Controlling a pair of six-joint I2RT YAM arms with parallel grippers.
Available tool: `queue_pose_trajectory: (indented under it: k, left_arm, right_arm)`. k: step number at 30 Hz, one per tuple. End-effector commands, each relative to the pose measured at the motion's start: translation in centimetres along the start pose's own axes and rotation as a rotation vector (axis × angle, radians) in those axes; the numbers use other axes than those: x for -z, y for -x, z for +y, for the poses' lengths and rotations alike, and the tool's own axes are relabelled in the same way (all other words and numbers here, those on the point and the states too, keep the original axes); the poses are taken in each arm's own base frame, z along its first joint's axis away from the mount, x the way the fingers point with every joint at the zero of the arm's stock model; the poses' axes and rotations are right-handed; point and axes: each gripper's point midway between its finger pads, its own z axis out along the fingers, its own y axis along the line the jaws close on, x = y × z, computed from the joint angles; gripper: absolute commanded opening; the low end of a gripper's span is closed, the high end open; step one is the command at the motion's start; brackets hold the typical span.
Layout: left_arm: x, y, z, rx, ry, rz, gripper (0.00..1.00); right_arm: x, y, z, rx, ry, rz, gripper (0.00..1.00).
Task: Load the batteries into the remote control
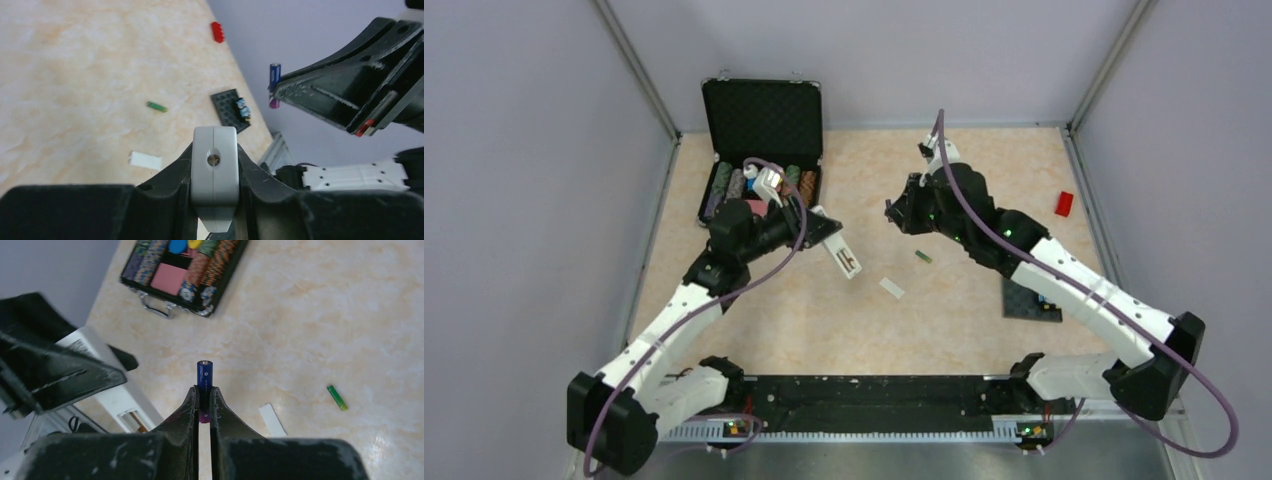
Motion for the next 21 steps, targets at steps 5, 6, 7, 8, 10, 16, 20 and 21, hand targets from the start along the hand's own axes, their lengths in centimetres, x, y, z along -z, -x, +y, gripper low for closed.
queue_pose_trajectory:
  k: [5,6,7,8,10,16,20,21]
  left_arm:
    - [-0.6,3.2,-10.5,-0.091,-0.476,0.112,0.0]
    - [-0.7,3.2,-10.8,-0.095,-0.488,0.123,0.0]
    - [-0.8,3.3,-10.9,-0.097,-0.496,0.13,0.0]
    - [-0.9,3.3,-10.9,-0.105,-0.5,0.131,0.0]
    - [-1.0,3.3,-10.9,-0.123,-0.508,0.139,0.0]
    - [-0.3,4.2,-11.9,-0.176,-0.547,0.129,0.0]
    - [-0.6,5.6,-11.7,-0.133,-0.489,0.045,0.0]
    - [-0.6,5.8,-11.7,-0.112,-0.486,0.031,0.0]
  right_arm:
    - [4.7,1.1,6.0,0.212,0.423,-0.083,0.03]
    - [5.1,1.2,6.3,0.216,0.443,-0.091,0.03]
    - [5.5,1.5,6.6,0.218,0.458,-0.101,0.04]
    - [5.9,1.8,6.8,0.222,0.472,-0.11,0.04]
    - [6.5,2.1,7.4,0.224,0.503,-0.124,0.04]
    - [8.1,3.6,9.2,0.172,0.551,-0.162,0.04]
    - [9.1,4.2,11.2,0.193,0.558,-0.191,0.04]
    - [9.3,4.2,11.9,0.207,0.557,-0.185,0.04]
